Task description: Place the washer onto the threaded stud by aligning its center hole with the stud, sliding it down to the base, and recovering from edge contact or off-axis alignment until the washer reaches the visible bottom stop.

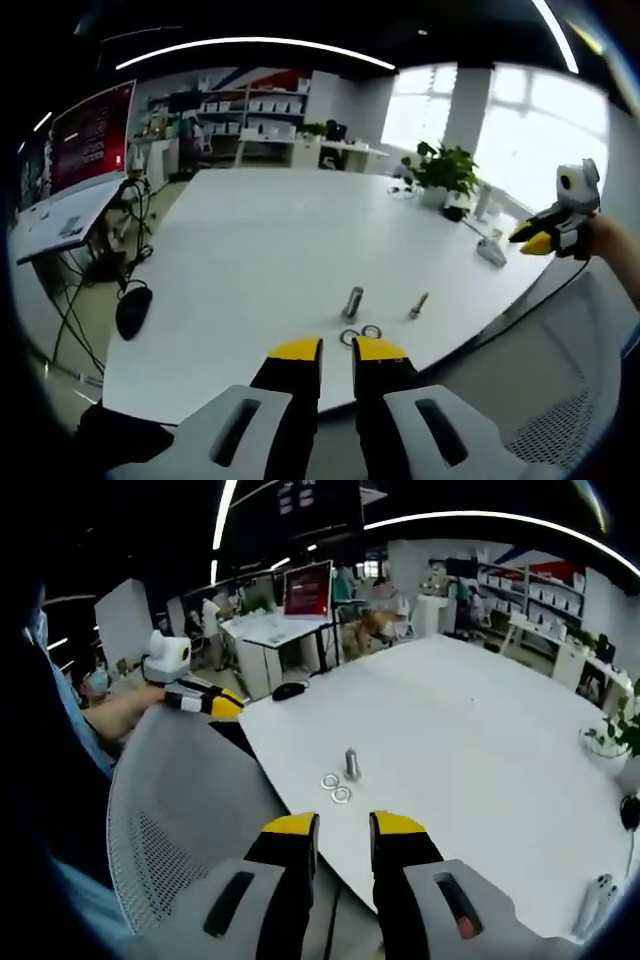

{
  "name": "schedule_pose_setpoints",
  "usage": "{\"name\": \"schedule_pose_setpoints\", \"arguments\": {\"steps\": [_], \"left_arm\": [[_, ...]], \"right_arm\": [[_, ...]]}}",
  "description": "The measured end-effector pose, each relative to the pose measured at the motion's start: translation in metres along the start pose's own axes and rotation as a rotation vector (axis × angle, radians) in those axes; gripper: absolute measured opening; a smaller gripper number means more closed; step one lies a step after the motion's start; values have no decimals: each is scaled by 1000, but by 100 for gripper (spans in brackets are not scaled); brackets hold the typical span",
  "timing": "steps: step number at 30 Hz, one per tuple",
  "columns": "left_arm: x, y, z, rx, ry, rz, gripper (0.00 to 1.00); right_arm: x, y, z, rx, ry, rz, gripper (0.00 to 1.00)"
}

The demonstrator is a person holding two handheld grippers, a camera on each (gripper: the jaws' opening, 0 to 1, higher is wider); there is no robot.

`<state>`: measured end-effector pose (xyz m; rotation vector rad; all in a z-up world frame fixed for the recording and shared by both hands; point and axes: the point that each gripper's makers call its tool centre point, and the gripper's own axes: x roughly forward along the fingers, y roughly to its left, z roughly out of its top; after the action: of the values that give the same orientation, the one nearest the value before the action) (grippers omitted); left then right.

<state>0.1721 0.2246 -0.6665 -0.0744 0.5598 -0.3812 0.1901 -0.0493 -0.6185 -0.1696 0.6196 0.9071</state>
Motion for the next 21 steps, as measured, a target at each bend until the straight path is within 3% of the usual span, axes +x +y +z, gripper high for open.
{"name": "schedule_pose_setpoints", "arguments": {"steps": [5, 12, 15, 21], "left_arm": [[-1, 0, -1, 38, 12, 5, 8], [-5, -2, 4, 103, -6, 6, 1], [-6, -2, 5, 105, -6, 3, 0], [-12, 6, 16, 132, -28, 31, 0]], "right_arm": [[-9, -7, 4, 78, -72, -36, 21], [-25, -3, -4, 181, -152, -33, 19], [-32, -2, -10, 140, -166, -29, 19], [-40, -3, -15, 164, -191, -40, 19]]}}
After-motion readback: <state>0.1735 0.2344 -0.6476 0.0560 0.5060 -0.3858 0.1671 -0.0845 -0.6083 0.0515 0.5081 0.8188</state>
